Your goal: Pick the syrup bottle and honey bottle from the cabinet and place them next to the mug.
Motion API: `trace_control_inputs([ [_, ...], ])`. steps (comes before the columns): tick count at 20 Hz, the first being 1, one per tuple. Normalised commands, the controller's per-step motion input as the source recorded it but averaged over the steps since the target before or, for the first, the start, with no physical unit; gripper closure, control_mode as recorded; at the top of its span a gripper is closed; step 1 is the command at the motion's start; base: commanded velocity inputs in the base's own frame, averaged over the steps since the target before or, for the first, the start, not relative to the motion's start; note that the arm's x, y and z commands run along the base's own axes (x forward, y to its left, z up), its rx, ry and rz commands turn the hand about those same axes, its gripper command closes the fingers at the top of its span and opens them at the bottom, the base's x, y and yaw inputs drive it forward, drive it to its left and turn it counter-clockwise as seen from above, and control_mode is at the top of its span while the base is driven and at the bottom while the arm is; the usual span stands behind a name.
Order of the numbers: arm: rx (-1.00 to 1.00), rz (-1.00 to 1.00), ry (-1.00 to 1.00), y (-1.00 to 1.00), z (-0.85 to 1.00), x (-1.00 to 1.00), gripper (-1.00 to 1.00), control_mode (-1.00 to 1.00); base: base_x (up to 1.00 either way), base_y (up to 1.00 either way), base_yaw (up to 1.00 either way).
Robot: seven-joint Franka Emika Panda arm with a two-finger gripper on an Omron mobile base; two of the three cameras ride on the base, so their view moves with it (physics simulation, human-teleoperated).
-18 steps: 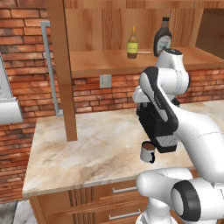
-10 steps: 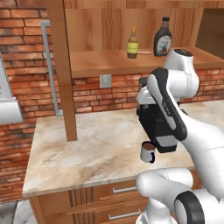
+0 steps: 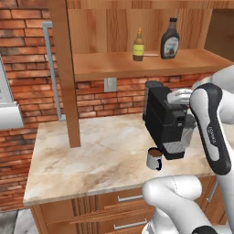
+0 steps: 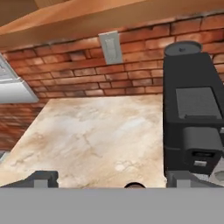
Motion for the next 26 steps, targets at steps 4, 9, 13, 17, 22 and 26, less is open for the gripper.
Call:
trace_control_inputs([
  [4, 0.07, 0.00, -0.14, -0.25, 0.56, 0.00, -1.00, -1.00, 0.00, 0.00, 0.00],
  [9, 0.00, 0.00, -0.09, 0.00, 0.52, 0.00, -1.00, -1.00, 0.00, 0.00, 0.00],
  [13, 0.00, 0.00, 0.00, -0.02, 0.33, 0.24, -1.00, -1.00, 0.00, 0.00, 0.00],
  [17, 0.00, -0.06, 0.06, 0.00, 0.21, 0.23, -1.00, -1.00, 0.00, 0.00, 0.00],
  [22, 0.00, -0.19, 0.16, 0.00, 0.17, 0.07, -1.00, -1.00, 0.00, 0.00, 0.00],
  [26, 0.00, -0.18, 0.10, 0.00, 0.10, 0.01, -1.00, -1.00, 0.00, 0.00, 0.00],
])
